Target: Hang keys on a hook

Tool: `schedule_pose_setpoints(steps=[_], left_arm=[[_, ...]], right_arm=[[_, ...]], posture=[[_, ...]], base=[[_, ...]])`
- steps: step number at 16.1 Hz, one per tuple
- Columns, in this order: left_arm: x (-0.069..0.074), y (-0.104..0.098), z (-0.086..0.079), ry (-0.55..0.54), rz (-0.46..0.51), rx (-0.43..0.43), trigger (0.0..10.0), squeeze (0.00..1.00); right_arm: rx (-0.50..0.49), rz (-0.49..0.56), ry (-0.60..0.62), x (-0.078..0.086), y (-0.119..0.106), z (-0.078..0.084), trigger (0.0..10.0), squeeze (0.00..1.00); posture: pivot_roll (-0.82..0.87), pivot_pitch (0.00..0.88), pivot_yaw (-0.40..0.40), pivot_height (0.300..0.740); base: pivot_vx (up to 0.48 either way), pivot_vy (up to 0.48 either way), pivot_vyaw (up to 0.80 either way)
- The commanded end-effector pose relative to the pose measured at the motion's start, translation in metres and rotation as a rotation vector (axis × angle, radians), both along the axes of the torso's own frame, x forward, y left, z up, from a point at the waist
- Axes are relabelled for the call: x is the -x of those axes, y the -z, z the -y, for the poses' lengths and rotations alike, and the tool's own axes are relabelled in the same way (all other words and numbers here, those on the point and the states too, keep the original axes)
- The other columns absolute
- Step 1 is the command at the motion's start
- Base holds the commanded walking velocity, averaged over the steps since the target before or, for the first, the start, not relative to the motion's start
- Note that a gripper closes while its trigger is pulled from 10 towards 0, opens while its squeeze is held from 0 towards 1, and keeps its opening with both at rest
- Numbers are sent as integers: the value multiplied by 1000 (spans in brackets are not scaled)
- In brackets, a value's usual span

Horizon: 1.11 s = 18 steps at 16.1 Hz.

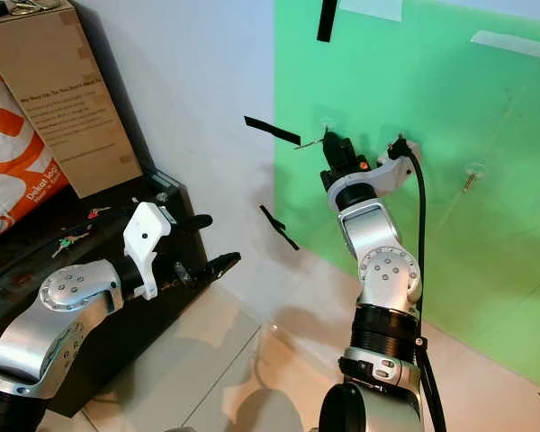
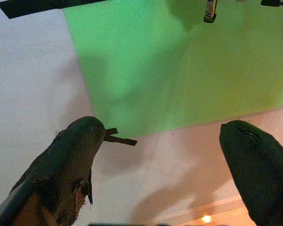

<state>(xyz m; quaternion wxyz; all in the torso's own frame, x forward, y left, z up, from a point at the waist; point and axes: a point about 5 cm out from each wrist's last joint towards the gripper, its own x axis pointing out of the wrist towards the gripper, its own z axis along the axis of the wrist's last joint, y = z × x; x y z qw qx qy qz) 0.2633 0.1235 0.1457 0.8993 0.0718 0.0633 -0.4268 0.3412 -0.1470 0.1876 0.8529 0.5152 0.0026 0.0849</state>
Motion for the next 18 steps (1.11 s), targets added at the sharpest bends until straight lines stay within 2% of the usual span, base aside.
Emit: schedule_pose_setpoints(steps=[1, 9, 11, 13, 14, 15, 16, 18], left_arm=[[-2, -4, -1, 0, 28, -23, 10000, 0], [-1, -3, 1, 9, 27, -26, 10000, 0], [-1, -4, 1, 7, 29, -25, 10000, 0], [-3, -5, 0, -21, 43, -13, 10000, 0], [-4, -5, -2, -63, 60, 1, 10000, 0], [-6, -5, -4, -96, 73, 8, 10000, 0], [-6, -5, -6, -129, 87, 15, 10000, 0], [-6, -3, -10, -183, 95, 16, 10000, 0]], right_arm=[[9, -66, 20, -1, 11, 2, 10000, 1000], [8, -77, 35, 1, 13, 4, 10000, 1000], [37, -58, 50, 0, 11, 6, 10000, 1000], [93, 55, 93, 4, -4, 13, 10000, 1000], [161, 151, 99, 11, -15, 16, 10000, 1000], [208, 191, 100, 16, -19, 18, 10000, 1000], [289, 208, 105, 21, -20, 20, 10000, 1000], [446, 150, 140, 31, -7, 26, 10000, 1000]], posture=[[-8, 0, 70, 740], [-15, 0, 77, 740], [-14, 0, 77, 740], [-13, 0, 75, 740], [-18, 0, 74, 740], [-18, 0, 74, 740], [-20, 0, 75, 740], [-22, 0, 72, 740]], base=[[0, 0, 0], [0, 0, 0], [0, 0, 0], [0, 0, 0], [0, 0, 0], [0, 0, 0], [0, 0, 0], [0, 0, 0]])
